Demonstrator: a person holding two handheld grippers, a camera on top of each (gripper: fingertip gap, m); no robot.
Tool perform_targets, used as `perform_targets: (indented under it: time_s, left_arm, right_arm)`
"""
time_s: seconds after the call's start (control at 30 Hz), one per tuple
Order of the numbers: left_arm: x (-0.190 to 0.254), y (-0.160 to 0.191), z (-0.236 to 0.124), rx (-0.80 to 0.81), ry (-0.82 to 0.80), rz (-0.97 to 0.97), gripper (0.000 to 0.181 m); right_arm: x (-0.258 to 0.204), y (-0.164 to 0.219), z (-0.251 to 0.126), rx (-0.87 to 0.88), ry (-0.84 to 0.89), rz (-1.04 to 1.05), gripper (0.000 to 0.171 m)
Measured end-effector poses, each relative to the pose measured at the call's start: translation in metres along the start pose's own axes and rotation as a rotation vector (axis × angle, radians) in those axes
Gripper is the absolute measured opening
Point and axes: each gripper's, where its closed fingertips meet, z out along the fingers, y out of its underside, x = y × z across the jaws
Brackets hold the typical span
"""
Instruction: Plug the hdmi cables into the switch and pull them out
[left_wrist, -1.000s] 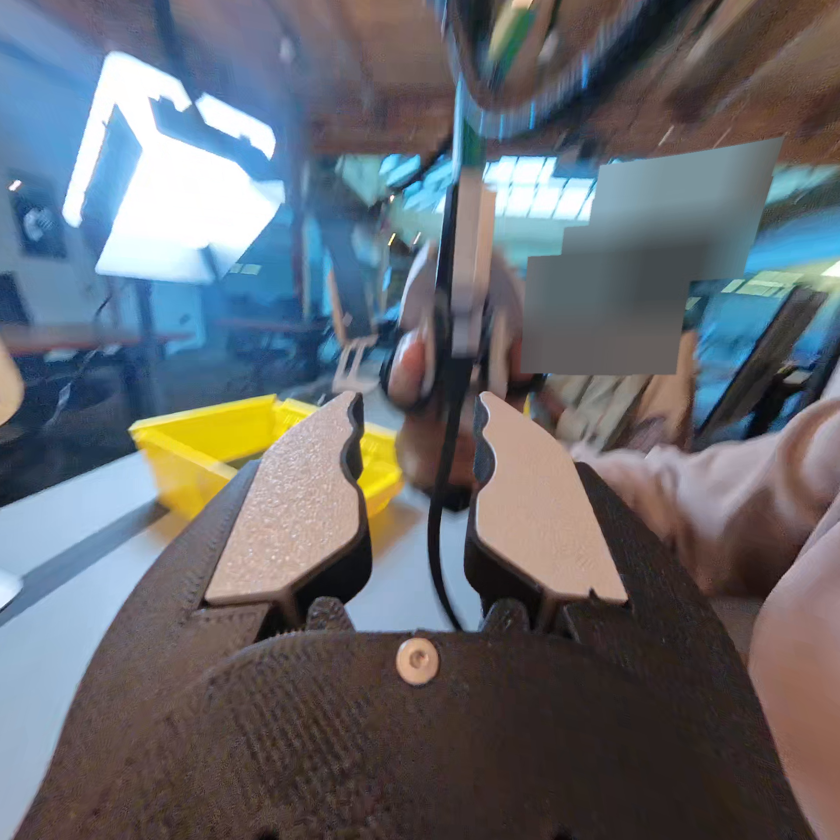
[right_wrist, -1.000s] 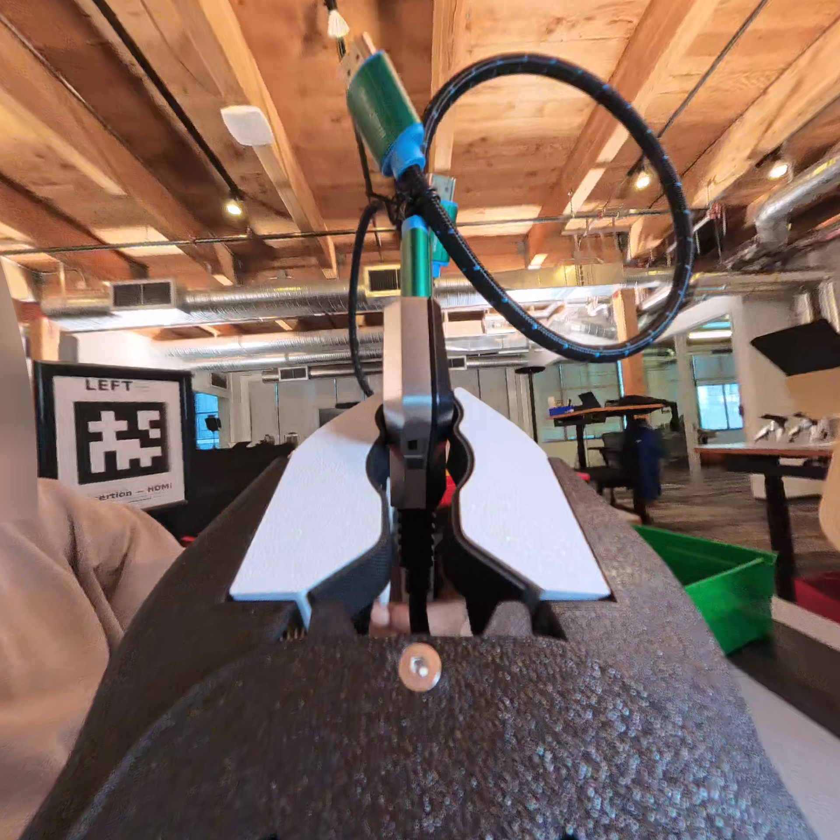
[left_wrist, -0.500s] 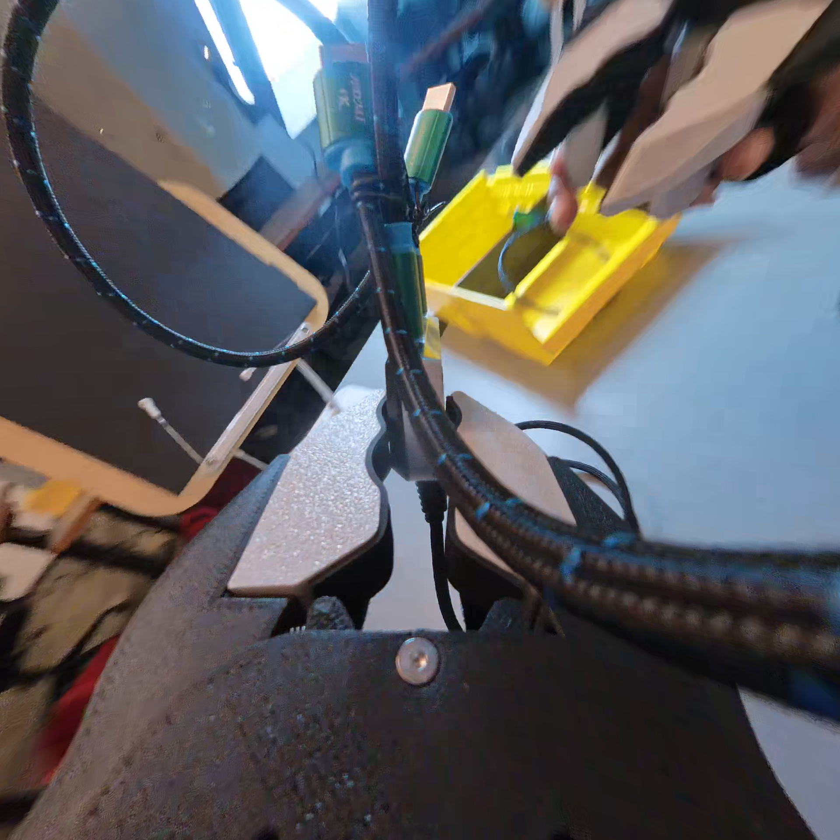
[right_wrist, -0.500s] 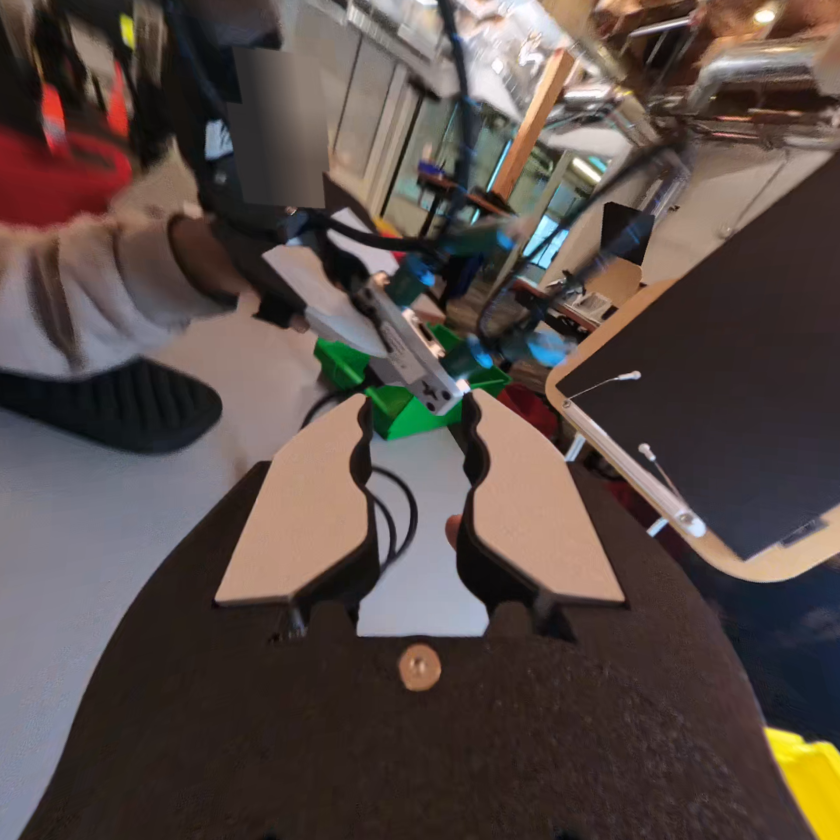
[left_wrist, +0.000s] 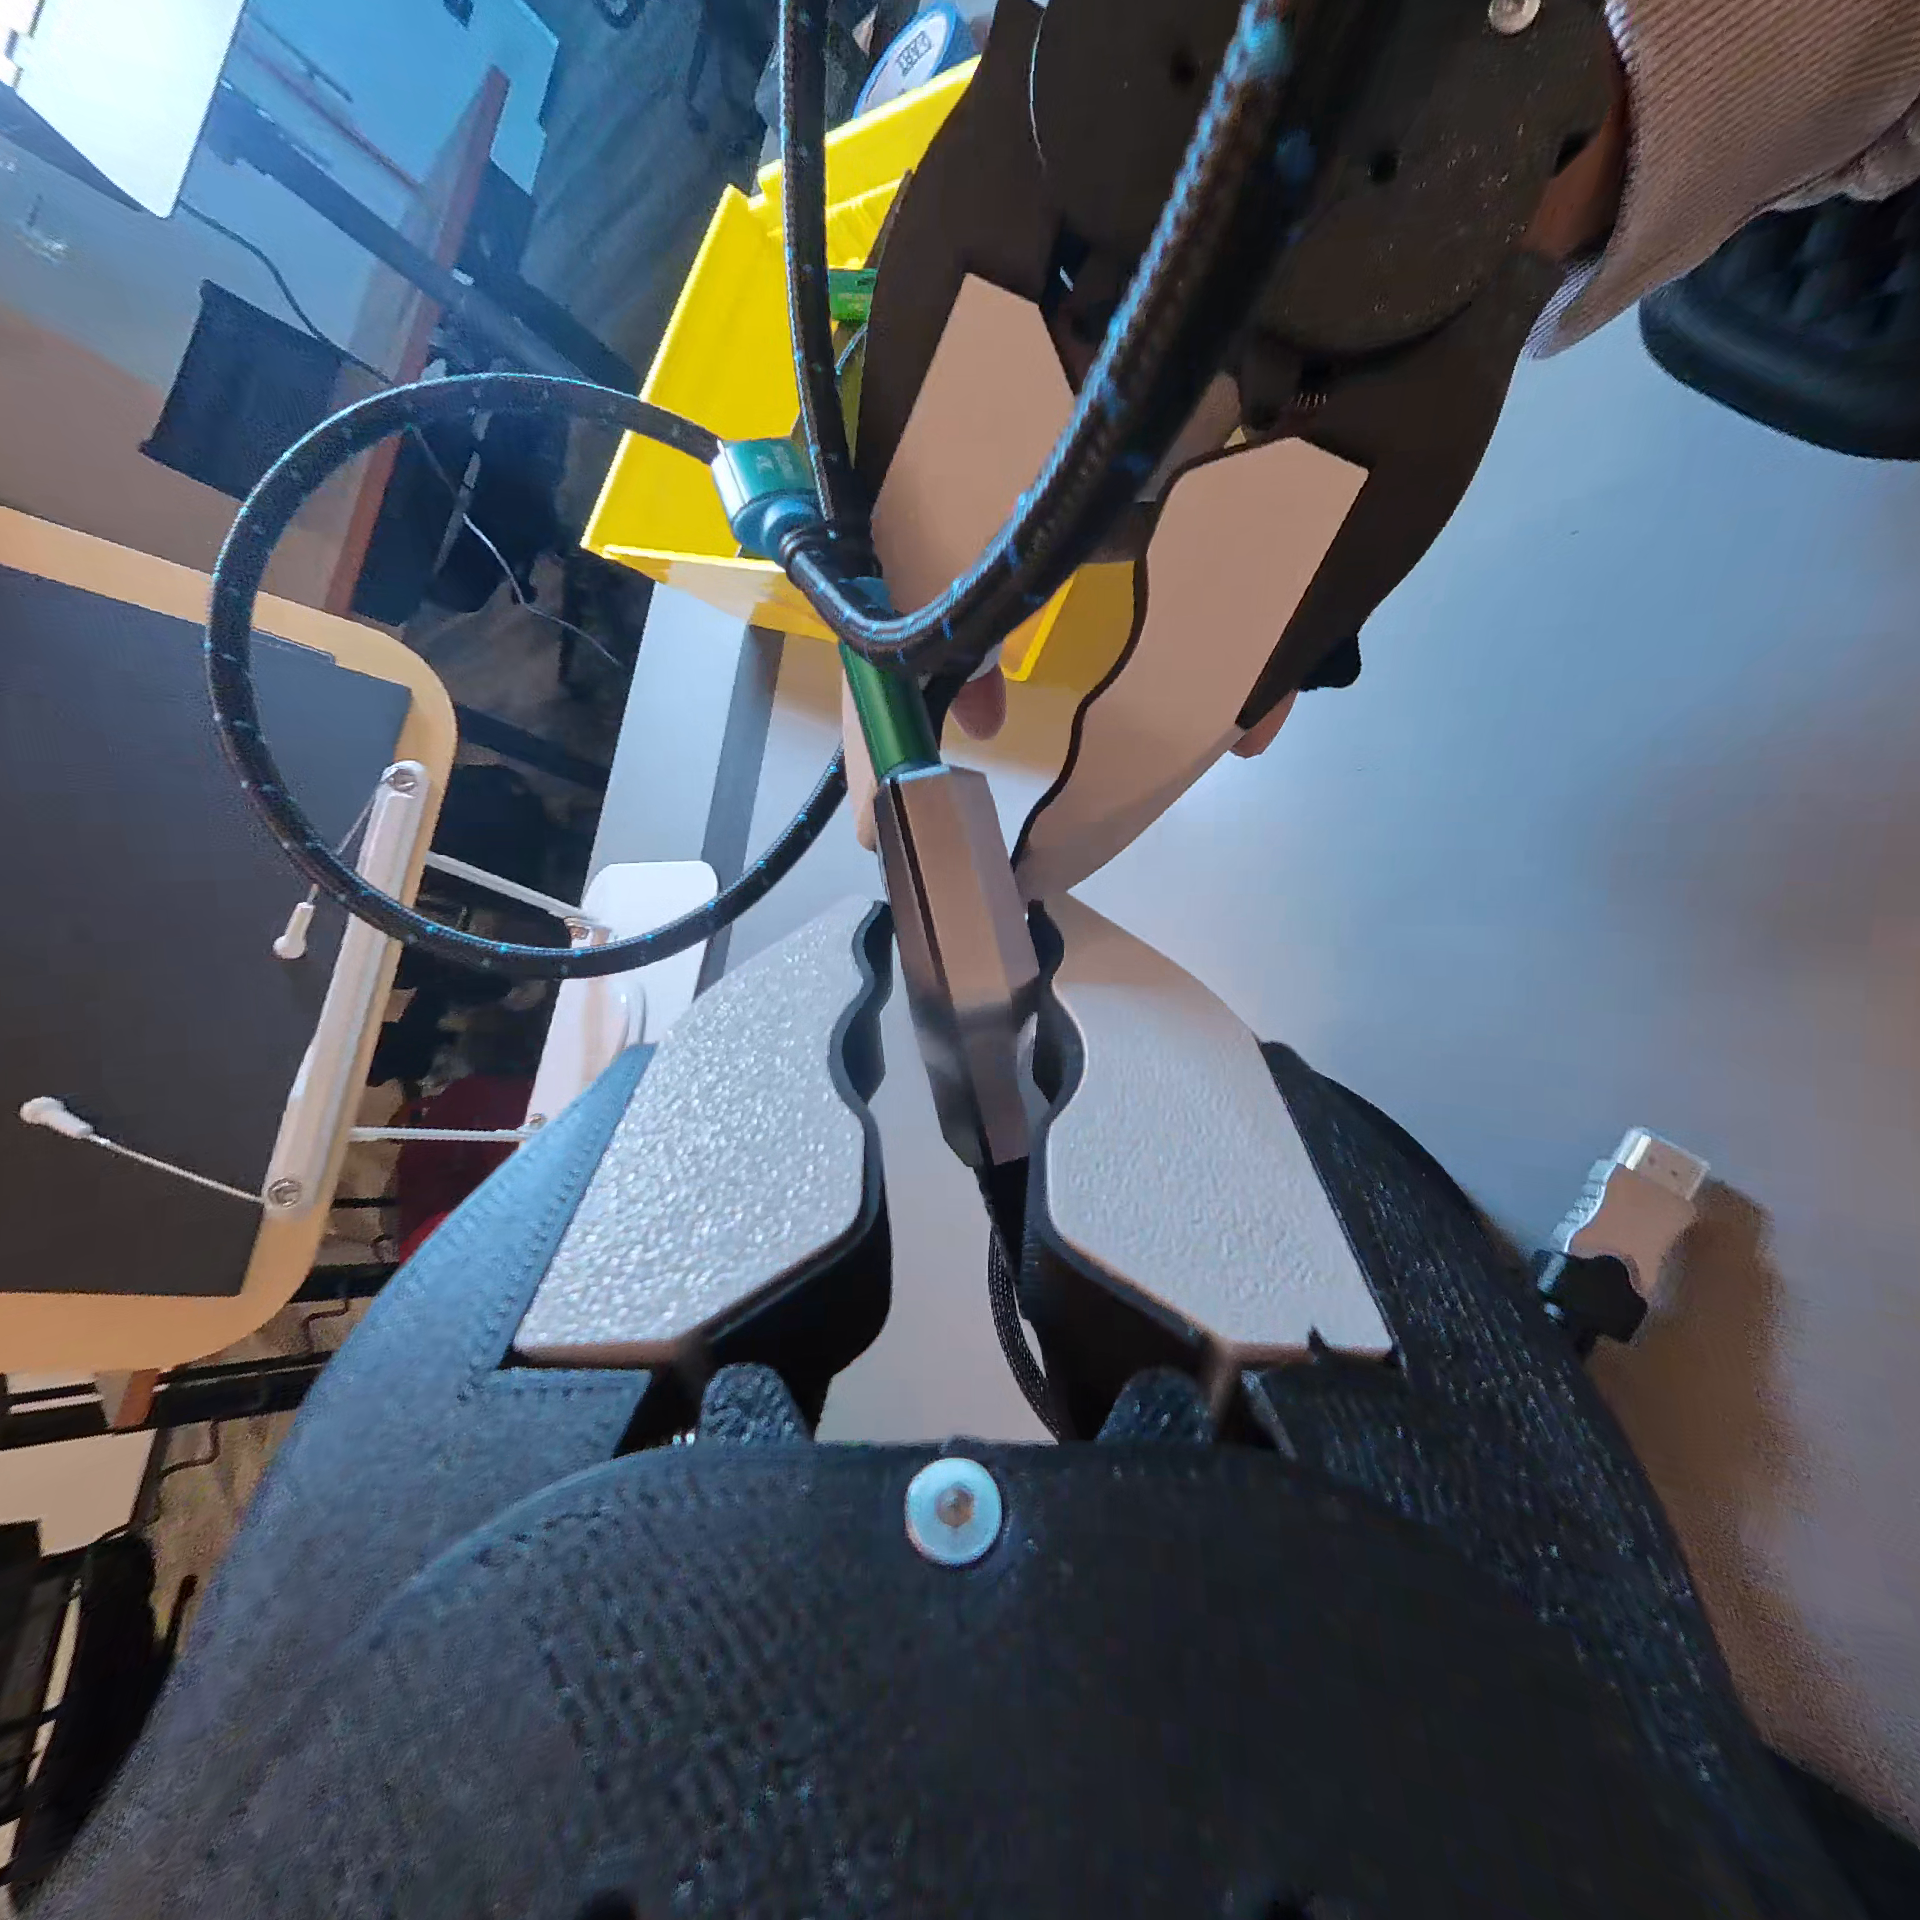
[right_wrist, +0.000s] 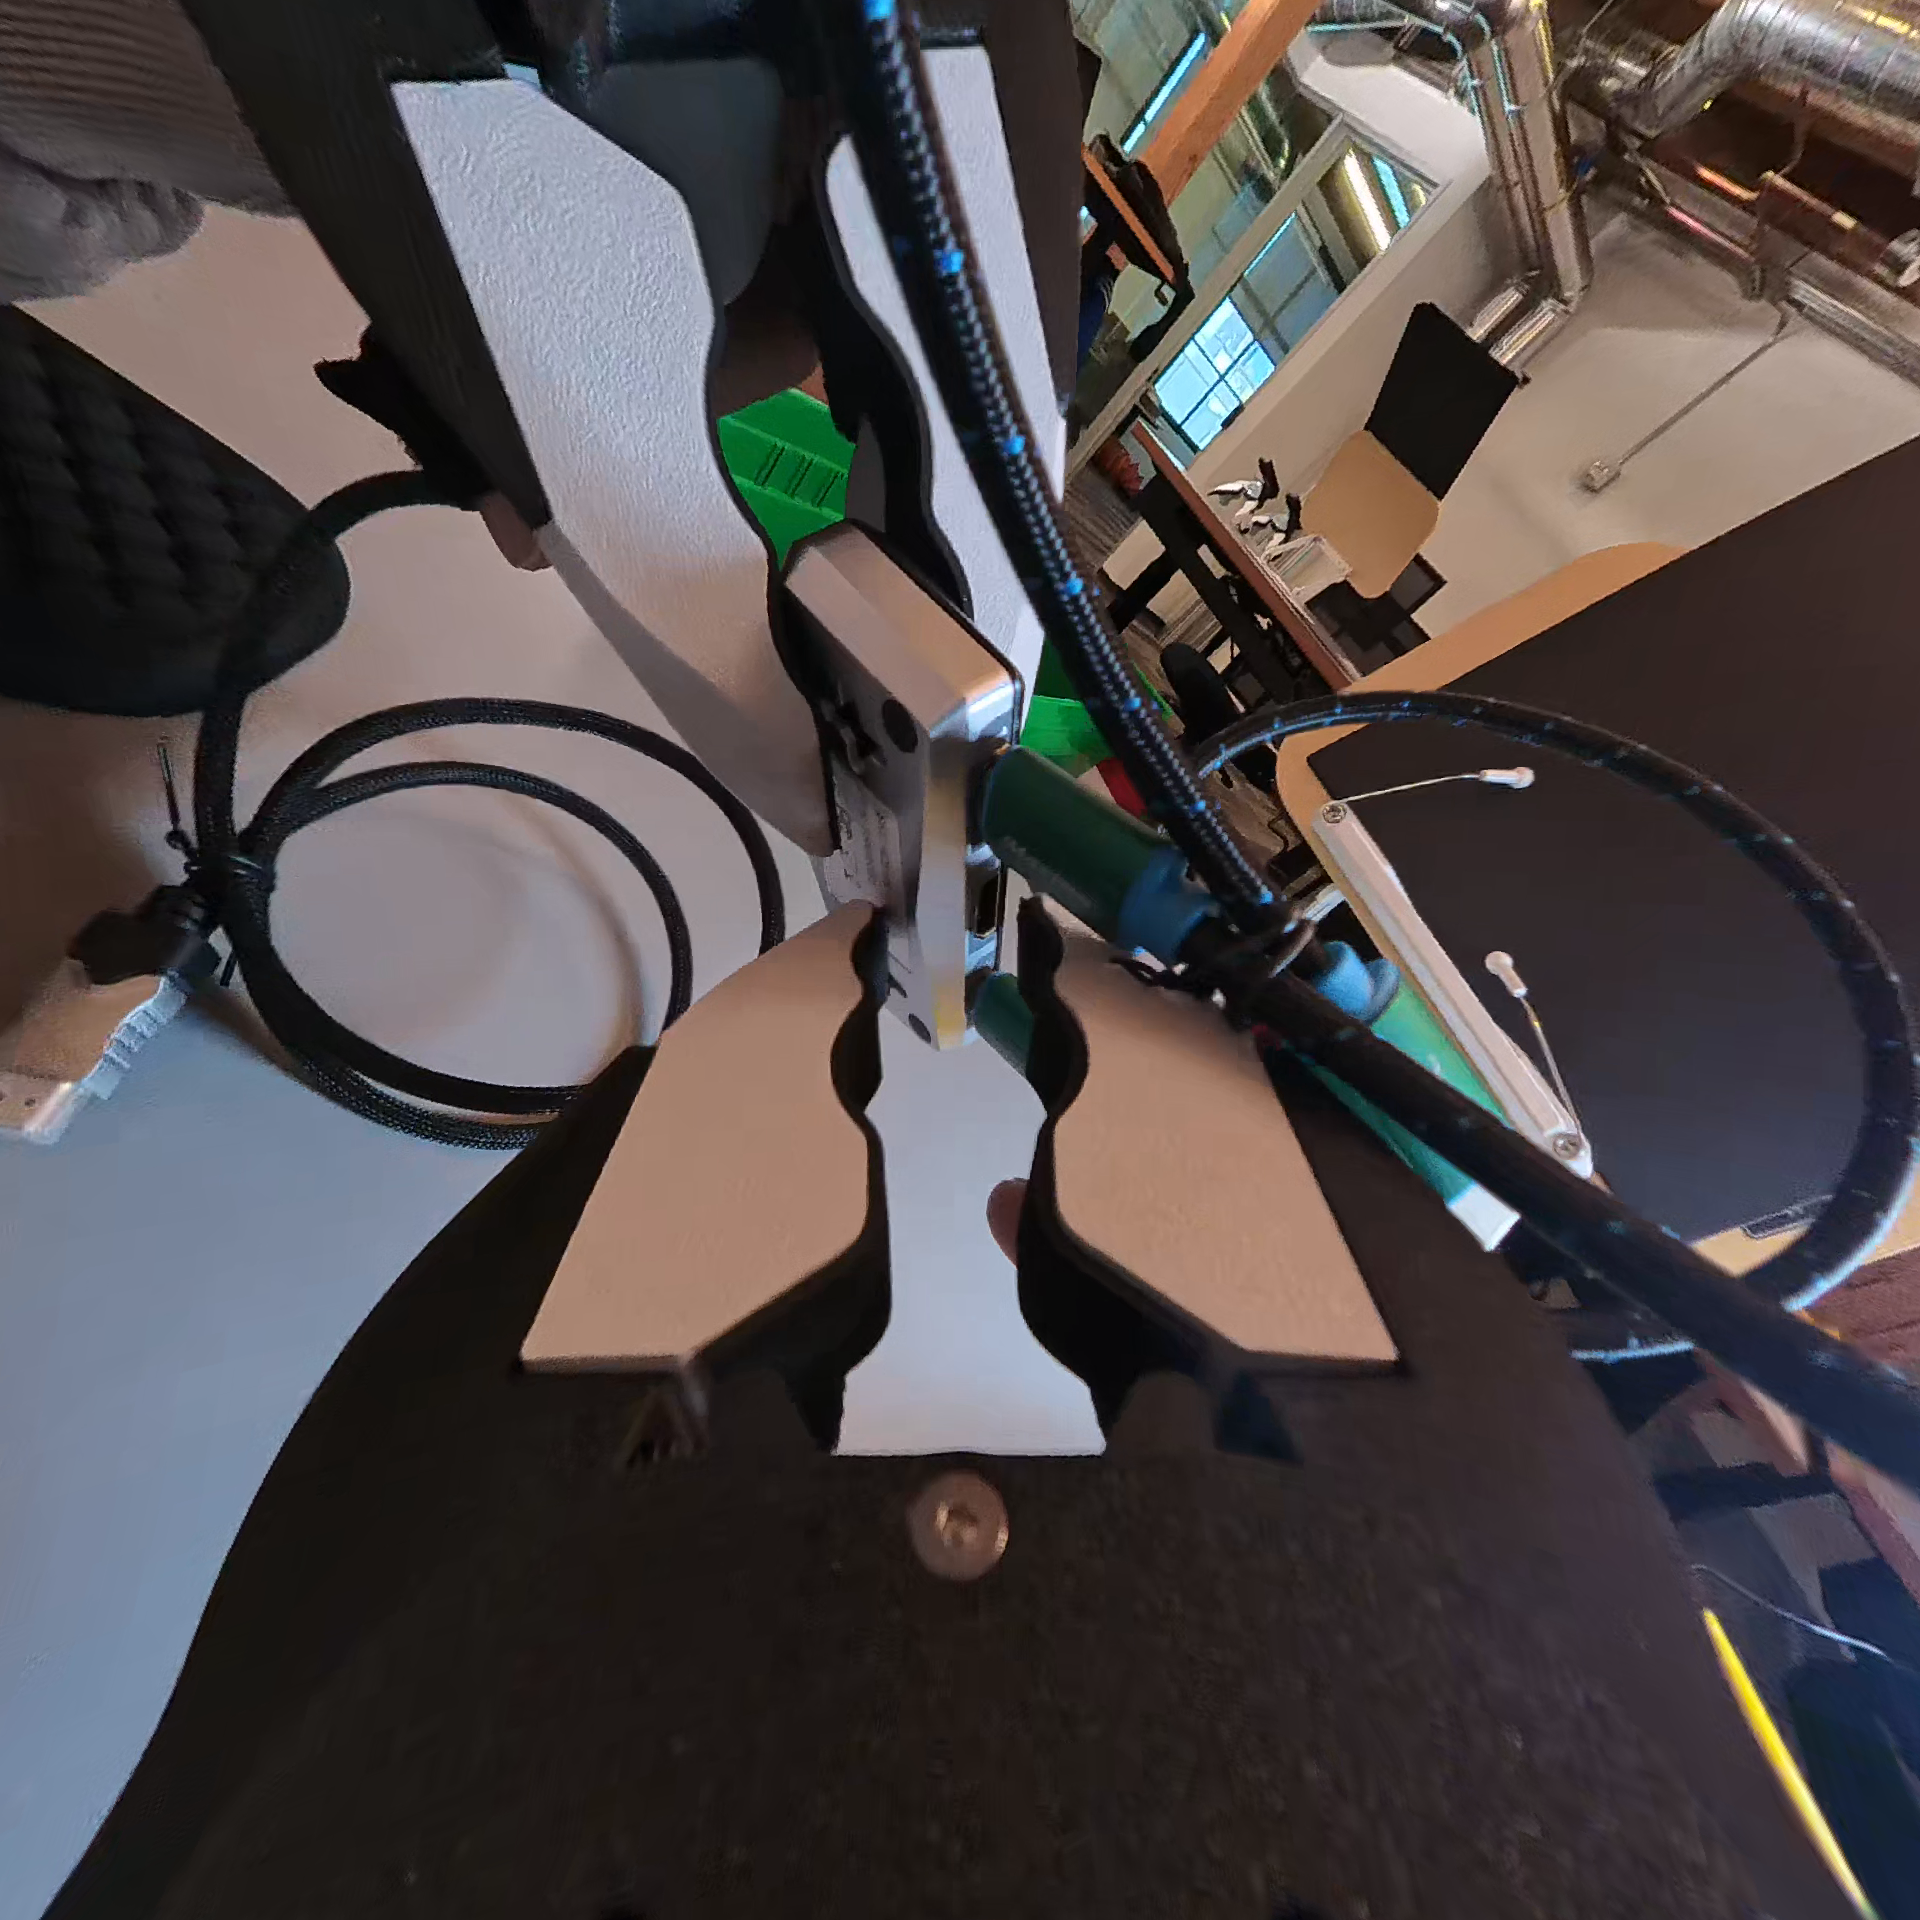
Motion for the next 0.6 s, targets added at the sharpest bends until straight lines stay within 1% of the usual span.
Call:
perform_targets:
  time_s: [0.13, 0.27, 0.4, 0.5, 0.53, 0.57, 0.6]
  left_arm:
    - [-0.002, -0.002, -0.002, 0.063, 0.019, -0.031, 0.024]
    - [-0.005, -0.004, -0.002, 0.108, 0.032, -0.062, 0.024]
    - [-0.008, -0.009, -0.002, 0.209, 0.047, -0.105, 0.027]
    - [-0.011, -0.002, 0.001, 0.193, 0.036, -0.101, 0.034]
    - [-0.009, 0.0, 0.002, 0.181, 0.034, -0.08, 0.033]
    - [-0.007, -0.001, 0.003, 0.185, 0.034, -0.049, 0.025]
    - [-0.007, -0.001, 0.003, 0.175, 0.013, -0.018, 0.025]
  right_arm:
    - [0.001, -0.003, -0.001, -0.014, 0.026, -0.052, 0.02]
    - [0.003, -0.003, -0.002, -0.018, 0.019, -0.016, 0.019]
    - [0.006, -0.003, -0.003, 0.017, -0.002, 0.066, 0.018]
    - [0.008, -0.006, -0.006, 0.061, -0.023, 0.125, 0.018]
    - [0.008, -0.007, -0.006, 0.076, -0.035, 0.148, 0.018]
    - [0.008, -0.007, -0.007, 0.087, -0.043, 0.166, 0.018]
    - [0.008, -0.006, -0.007, 0.092, -0.053, 0.183, 0.018]
